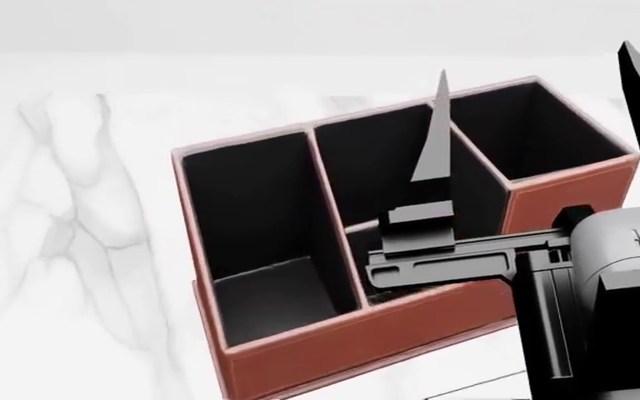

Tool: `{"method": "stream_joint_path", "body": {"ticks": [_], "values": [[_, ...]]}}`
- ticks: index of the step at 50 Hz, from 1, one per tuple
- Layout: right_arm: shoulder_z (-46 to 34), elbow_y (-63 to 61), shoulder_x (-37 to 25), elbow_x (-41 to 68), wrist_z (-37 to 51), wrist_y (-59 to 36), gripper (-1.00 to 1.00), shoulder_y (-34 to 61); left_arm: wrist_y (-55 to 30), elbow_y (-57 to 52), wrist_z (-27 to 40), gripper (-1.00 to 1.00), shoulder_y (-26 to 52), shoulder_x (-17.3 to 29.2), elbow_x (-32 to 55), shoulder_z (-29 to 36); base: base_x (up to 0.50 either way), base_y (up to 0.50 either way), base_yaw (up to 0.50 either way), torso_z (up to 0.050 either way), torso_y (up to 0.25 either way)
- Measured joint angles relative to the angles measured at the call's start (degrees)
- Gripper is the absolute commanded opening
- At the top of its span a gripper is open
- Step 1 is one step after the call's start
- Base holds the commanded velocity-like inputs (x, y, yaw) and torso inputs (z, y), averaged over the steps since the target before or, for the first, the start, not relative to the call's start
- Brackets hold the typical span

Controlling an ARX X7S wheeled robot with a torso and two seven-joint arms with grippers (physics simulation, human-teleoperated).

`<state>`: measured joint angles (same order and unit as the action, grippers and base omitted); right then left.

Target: Pick up the book and place it in the front compartment of the caddy.

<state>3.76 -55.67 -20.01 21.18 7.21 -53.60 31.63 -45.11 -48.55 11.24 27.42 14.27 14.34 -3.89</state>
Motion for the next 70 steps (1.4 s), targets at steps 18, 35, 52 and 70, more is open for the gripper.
{"method": "stream_joint_path", "body": {"ticks": [18,35,52,70], "values": [[-0.4,0.2,-0.5,0.4,0.6,0.7,1.0,-0.5,0.1,0.1,0.6,1.0,-0.1,0.4,0.5,0.1,0.5,0.0,0.0,0.0,0.001],[-1.1,0.4,-1.3,0.4,1.4,1.0,1.0,-0.8,0.3,0.2,1.1,1.0,-0.2,0.7,1.0,0.3,0.05,0.0,0.0,0.0,0.001],[-1.5,0.4,-2.1,0.5,2.0,1.6,1.0,-1.0,0.5,0.4,1.6,1.0,-0.2,1.1,1.4,0.4,0.14,0.0,0.0,0.0,0.0],[2.4,-0.1,-6.6,5.3,0.0,-6.8,1.0,3.9,1.1,0.7,2.0,1.0,-0.4,1.7,1.6,0.8,0.0,0.0,0.0,0.0,0.0]]}}
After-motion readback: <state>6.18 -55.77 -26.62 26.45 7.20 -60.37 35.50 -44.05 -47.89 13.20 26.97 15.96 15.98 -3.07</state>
